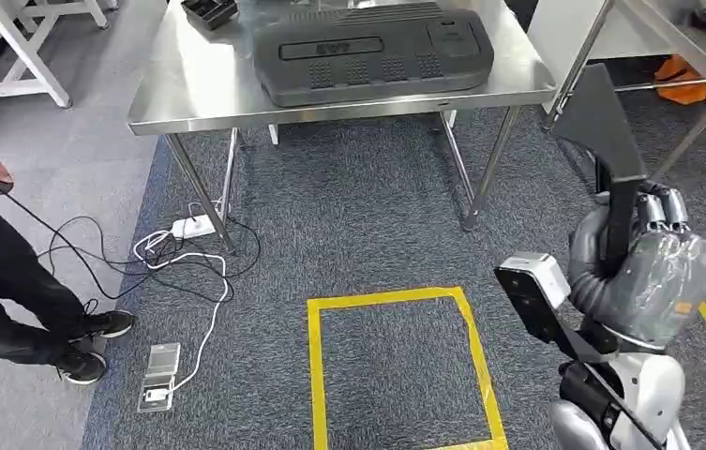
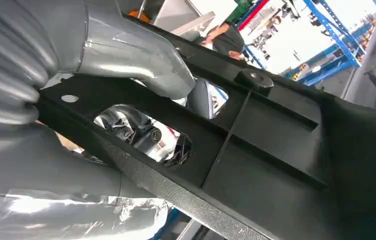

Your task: Take the parts from the cabinet and place them on the table.

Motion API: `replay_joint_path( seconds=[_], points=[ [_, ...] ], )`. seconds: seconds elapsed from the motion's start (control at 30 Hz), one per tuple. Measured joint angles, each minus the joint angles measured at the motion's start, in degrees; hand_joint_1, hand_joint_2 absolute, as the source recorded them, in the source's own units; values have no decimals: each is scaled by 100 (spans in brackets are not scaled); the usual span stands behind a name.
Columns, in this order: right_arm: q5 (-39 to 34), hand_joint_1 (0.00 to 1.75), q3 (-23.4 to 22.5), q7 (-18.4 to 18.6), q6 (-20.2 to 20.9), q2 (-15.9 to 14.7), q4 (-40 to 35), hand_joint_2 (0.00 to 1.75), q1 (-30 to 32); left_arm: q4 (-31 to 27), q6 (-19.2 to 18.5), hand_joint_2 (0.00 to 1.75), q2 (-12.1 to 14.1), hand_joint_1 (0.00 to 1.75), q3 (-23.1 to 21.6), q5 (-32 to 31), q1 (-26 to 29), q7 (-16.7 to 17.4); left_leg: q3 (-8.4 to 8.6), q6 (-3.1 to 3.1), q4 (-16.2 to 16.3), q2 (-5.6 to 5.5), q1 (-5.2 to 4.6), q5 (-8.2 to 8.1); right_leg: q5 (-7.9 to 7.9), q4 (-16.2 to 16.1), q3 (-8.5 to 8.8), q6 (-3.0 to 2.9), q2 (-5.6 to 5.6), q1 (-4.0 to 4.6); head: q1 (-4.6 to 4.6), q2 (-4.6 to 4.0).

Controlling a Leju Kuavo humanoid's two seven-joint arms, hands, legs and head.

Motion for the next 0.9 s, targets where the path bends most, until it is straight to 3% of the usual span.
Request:
replay_joint_path(
  seconds=[0.17, 0.3, 0.4, 0.43, 0.47, 0.5, 0.57, 0.6, 0.63, 0.67, 0.73, 0.77, 0.8, 0.83, 0.9],
  points=[
    [15, 175, 0, -2, 4, 0, 0, 175, -2, 0, 0, 175, 0, 0, 0, -33, -3, 0, 16, -51, -8, -3, 5, 9, -3, -1, 4, -42, -4, -6, -52, 0],
    [22, 175, 0, 0, 11, 2, 0, 175, 0, 0, 0, 175, 2, 0, 0, -46, -6, 0, 10, -33, -2, -4, -8, -5, -3, 0, 4, -41, -5, -14, -109, 0],
    [28, 175, 0, -2, 11, 2, -2, 175, 0, 0, 0, 175, 0, 0, 0, -50, -19, -2, 34, -8, -87, -4, -27, 20, 31, -89, 54, 9, -7, -15, -131, 0],
    [33, 175, 0, -2, 11, 0, -11, 175, 2, -4, 0, 175, -9, 0, 0, -55, -27, -2, 149, -28, -301, 2, 83, 123, 14, -114, 94, 14, -9, 16, -135, 0],
    [33, 175, -2, -2, 9, 0, -7, 175, 3, -4, -2, 175, -9, 0, 0, -57, -35, -9, 212, -60, -394, 14, 75, 166, -38, -18, 80, 31, 6, 15, -124, 0],
    [33, 175, -7, -2, 7, -2, -7, 175, -17, -4, -2, 175, -9, 0, 0, -52, -47, -9, 231, -44, -430, 22, 93, 181, -205, 248, -55, 43, 15, 8, -92, 0],
    [33, 175, -13, -2, 7, -2, -4, 175, 2, -4, -2, 175, -13, 0, 0, -59, -46, -9, 236, -49, -428, 22, 107, 173, -566, 1096, -488, 128, 20, -14, -2, 0],
    [33, 175, -17, -2, 7, -2, -4, 175, 6, -4, -2, 175, -17, 0, 0, -63, -43, -9, 239, -61, -418, 22, 110, 158, -626, 1413, -674, 166, 19, -34, 31, 0],
    [33, 175, -22, 0, 7, -2, -2, 175, 5, -4, -2, 175, -17, 0, 0, -63, -42, -9, 247, -79, -404, 22, 124, 139, -538, 1450, -728, 198, 18, -52, 46, 0],
    [31, 175, -26, 0, 7, -2, 2, 175, 3, -4, 0, 175, -17, 0, 0, -63, -43, -9, 259, -111, -377, 22, 149, 108, -314, 1213, -651, 234, 17, -76, 70, 0],
    [31, 175, -31, 0, 2, -2, 2, 175, -3, -4, 2, 175, -20, 0, 0, -63, -45, -9, 287, -215, -259, 15, 228, -2, 253, 246, -216, 318, -16, -137, 105, 0],
    [31, 175, -33, -2, 0, 2, 13, 175, -10, 0, 6, 175, -11, 0, 0, -63, -49, -9, 259, -290, -191, 12, 219, -68, 120, 75, -135, 370, -35, -112, 144, 0],
    [28, 175, -35, -2, -4, 2, 15, 175, -8, 0, 15, 175, -11, 0, 0, -63, -65, -9, 217, -357, -68, 11, 168, -137, 118, 25, -143, 255, 20, -99, 234, 0],
    [24, 175, -37, 7, -7, 2, 17, 175, -4, 0, 15, 175, -11, 0, 0, -68, -68, -11, 213, -368, -87, 0, 168, -127, 79, 98, -175, 102, 40, -87, 203, 0],
    [22, 175, -37, -4, -9, 4, 20, 175, -4, 0, 15, 175, -11, 0, 0, -66, -67, -11, 243, -378, -94, 5, 181, -136, 30, 142, -194, 3, 51, -76, 86, 0]
  ],
)
